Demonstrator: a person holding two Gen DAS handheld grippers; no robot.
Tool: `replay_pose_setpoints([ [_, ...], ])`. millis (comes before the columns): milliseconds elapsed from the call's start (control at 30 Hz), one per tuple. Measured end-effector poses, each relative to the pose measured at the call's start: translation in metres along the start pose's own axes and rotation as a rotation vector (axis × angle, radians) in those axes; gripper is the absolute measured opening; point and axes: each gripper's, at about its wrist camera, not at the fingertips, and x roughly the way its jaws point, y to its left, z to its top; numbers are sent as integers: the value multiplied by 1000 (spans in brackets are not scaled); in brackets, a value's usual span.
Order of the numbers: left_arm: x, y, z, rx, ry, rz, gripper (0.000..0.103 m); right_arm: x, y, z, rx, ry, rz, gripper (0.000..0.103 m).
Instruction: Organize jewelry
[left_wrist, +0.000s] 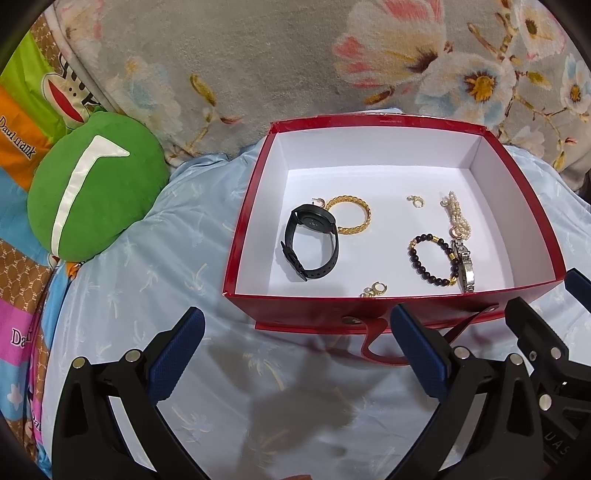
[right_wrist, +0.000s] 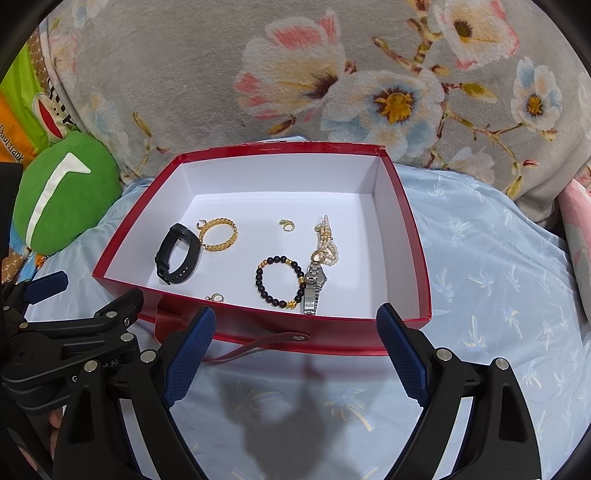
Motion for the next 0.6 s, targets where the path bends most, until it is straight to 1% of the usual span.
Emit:
replay_pose_setpoints([
  [267,-3,-2,-2,7,-15,34,98,1,2,0,-2,-1,-1,87],
  [600,-1,0,0,-5,-4,-11,98,-1,1,0,6,-12,-7,87],
])
